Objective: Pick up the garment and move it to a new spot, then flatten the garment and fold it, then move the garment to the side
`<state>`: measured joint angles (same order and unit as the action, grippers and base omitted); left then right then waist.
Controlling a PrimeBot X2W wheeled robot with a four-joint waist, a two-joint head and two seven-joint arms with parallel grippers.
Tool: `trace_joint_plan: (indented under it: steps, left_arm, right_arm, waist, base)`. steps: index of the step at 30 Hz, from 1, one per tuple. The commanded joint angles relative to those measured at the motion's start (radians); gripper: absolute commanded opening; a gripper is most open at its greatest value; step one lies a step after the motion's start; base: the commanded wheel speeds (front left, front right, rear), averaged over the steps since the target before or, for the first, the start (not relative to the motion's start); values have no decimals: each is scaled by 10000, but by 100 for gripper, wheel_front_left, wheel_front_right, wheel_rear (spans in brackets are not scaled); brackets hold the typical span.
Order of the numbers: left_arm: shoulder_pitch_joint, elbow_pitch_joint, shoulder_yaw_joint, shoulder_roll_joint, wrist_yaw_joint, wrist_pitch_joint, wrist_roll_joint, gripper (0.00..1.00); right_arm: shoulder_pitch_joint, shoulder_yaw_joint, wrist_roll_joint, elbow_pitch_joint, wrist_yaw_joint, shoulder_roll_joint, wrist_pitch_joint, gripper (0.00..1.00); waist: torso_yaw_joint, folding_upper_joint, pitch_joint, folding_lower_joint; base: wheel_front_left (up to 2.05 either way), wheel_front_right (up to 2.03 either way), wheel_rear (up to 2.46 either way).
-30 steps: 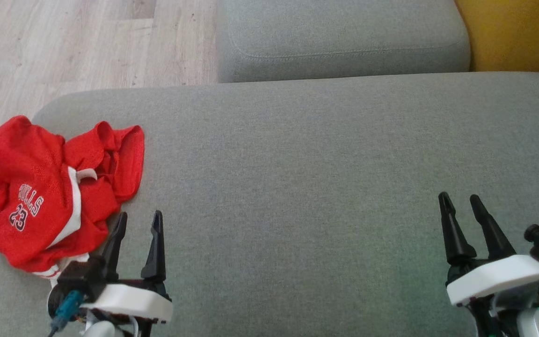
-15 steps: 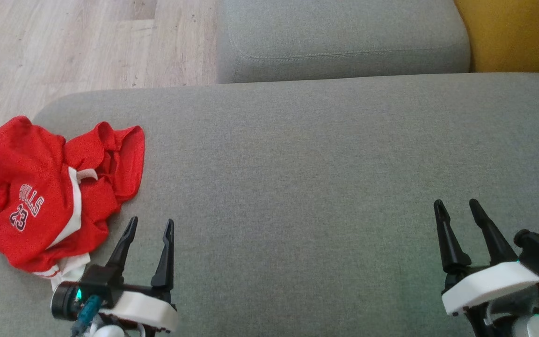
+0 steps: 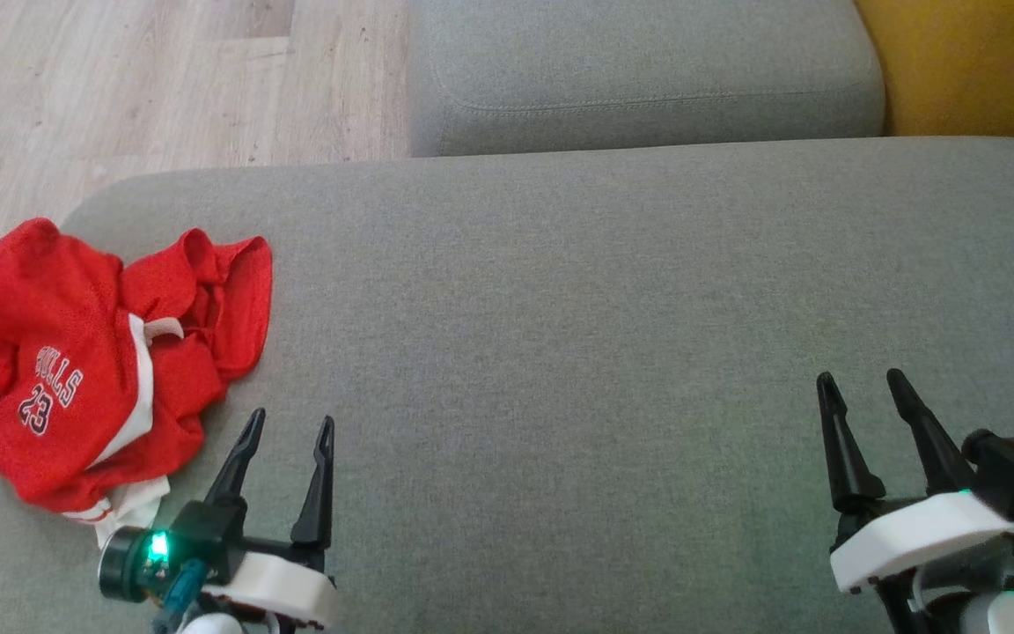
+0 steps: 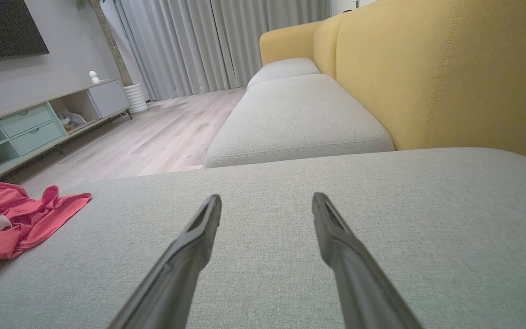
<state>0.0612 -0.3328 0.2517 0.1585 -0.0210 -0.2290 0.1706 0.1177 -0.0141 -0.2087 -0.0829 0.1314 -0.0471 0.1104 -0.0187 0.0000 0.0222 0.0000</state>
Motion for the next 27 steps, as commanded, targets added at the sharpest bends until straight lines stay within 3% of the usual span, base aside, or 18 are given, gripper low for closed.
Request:
trace_joint_plan:
  steps: [1,14,27]
  left_arm:
    - [564,258,-410,151,60,-14,64,100]
    - [664,164,-392,148,250,91,218,100]
    - [819,30,-719,327,539,95,496,100]
  right_arm:
    - [-165,178,10,-372,-7,-58,-42,100]
    - [-144,146,138,-492,-7,-37,-40,100]
    - [-371,848,282,-926,-7,-281,153,100]
  waist:
    - [-1,0,-8,0]
    - [-388,0,-56,0]
    - [-3180,0,-139,0]
  base:
    - [0,0,0]
    - [0,0,0]
    - [0,0,0]
